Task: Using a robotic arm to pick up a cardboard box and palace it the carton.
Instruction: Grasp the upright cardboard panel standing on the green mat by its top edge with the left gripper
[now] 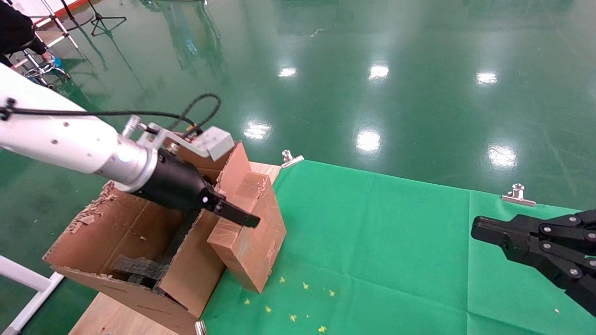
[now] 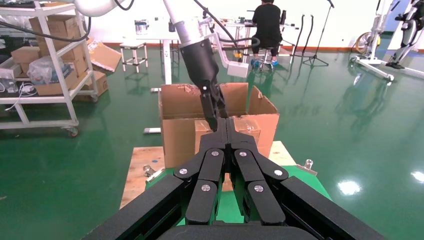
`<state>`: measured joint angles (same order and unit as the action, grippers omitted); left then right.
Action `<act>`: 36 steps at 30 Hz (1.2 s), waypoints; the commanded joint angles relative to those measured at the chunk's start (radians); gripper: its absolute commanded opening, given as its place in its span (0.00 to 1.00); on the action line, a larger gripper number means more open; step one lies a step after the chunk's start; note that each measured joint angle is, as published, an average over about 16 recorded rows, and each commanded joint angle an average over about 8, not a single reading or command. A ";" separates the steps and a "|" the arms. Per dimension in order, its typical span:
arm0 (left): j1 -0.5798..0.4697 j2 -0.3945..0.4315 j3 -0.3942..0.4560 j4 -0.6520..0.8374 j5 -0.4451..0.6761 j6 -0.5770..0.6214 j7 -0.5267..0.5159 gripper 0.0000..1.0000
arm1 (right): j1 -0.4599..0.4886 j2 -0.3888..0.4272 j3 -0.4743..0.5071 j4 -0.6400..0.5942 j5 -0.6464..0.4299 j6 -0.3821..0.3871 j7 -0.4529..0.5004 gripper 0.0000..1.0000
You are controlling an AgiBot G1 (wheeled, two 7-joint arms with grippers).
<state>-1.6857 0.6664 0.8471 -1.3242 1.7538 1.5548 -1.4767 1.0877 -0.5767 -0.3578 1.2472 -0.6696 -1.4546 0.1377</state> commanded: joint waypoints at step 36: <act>-0.006 0.034 0.066 0.004 0.042 0.007 -0.043 0.00 | 0.000 0.000 0.000 0.000 0.000 0.000 0.000 1.00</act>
<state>-1.6922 0.7003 0.9133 -1.3198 1.7961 1.5618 -1.5199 1.0874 -0.5765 -0.3577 1.2469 -0.6693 -1.4542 0.1376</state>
